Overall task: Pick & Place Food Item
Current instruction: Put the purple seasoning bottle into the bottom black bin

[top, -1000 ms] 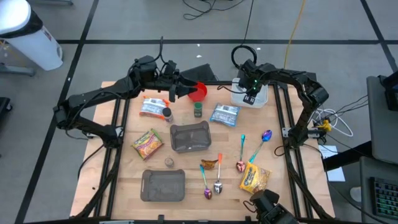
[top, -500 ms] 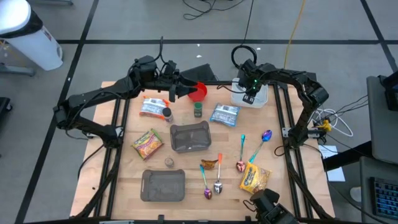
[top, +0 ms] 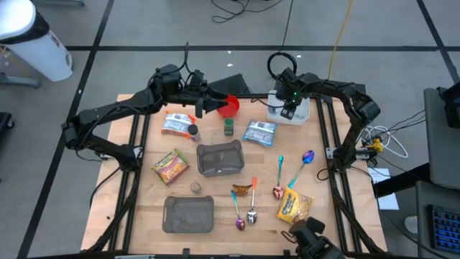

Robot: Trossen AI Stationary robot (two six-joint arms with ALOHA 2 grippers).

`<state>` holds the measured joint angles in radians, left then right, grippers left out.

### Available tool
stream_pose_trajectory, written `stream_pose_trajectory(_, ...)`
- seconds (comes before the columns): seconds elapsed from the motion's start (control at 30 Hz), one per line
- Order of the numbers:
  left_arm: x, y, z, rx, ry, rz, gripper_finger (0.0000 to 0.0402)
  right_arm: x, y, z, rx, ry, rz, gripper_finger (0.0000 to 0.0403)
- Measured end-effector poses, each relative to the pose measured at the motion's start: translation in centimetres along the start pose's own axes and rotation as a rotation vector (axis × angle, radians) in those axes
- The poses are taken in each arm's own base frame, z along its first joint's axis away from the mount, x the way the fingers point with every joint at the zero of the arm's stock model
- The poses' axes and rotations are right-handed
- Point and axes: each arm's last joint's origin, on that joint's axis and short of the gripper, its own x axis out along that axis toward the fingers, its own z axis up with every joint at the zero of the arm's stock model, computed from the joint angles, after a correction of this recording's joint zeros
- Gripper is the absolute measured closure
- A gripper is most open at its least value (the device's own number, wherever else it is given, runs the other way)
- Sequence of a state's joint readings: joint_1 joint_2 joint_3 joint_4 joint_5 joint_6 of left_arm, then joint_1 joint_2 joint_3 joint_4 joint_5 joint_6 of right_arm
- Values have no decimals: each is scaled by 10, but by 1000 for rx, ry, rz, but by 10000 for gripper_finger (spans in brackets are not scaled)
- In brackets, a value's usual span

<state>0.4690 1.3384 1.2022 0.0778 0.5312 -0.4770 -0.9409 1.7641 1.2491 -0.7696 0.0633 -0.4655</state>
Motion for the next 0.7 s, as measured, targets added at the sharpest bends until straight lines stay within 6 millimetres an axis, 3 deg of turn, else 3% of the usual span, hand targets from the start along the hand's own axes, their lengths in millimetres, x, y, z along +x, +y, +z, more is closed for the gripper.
stream_pose_trajectory(0.2, -3, 2, 2, 2, -10, 11, 160, -34, 0, -3, 31, -115, -41, 289)
stream_pose_trajectory(0.43, -27, -10, 17, 51, -80, 13, 160, -106, 3, -15, 200, -406, -117, 289)
stream_pose_trajectory(0.7, -72, -48, 32, 163, -183, 6, 161, -186, 19, -41, 449, -849, 126, 289)
